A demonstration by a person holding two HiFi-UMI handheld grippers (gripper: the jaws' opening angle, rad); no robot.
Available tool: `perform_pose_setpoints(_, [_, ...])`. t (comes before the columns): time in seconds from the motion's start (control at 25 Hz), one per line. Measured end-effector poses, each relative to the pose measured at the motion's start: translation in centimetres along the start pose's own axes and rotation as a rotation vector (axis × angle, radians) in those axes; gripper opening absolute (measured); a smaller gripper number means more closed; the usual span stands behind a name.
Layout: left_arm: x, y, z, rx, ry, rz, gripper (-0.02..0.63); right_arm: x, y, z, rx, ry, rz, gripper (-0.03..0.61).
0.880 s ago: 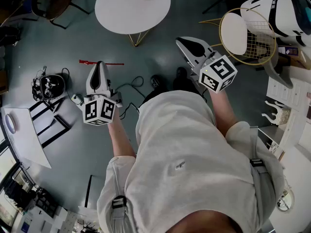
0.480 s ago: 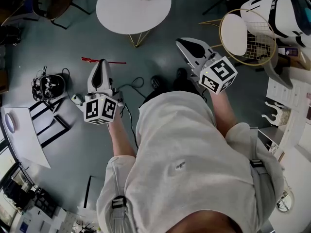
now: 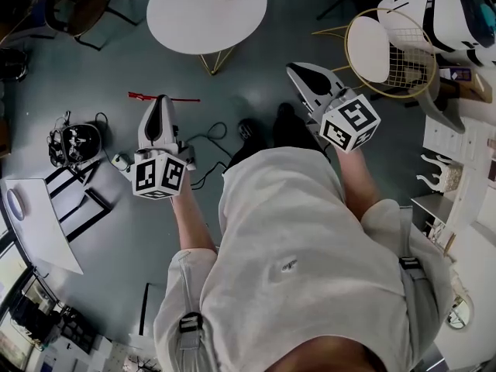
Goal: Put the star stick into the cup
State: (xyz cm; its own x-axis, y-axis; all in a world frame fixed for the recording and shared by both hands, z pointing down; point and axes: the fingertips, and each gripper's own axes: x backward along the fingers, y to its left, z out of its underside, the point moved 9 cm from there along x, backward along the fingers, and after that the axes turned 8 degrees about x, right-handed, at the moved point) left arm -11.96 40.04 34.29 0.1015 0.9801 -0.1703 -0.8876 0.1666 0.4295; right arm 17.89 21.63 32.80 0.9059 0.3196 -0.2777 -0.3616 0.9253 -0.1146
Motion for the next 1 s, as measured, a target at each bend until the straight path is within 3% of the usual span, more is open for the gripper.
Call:
perform_pose_setpoints(0.44, [-2.5, -1.2, 0.4, -0.014, 0.023, 0.009, 0.023, 0.8, -2.8, 0.7, -0.035, 0.011, 0.039, 0.008])
perform_pose_setpoints(1.0, [-10.6, -5.4, -1.9, -0.040, -0.003, -0.045, 0.023, -2.7, -13.0, -2.2, -0.057, -0.060, -0.030, 0.008])
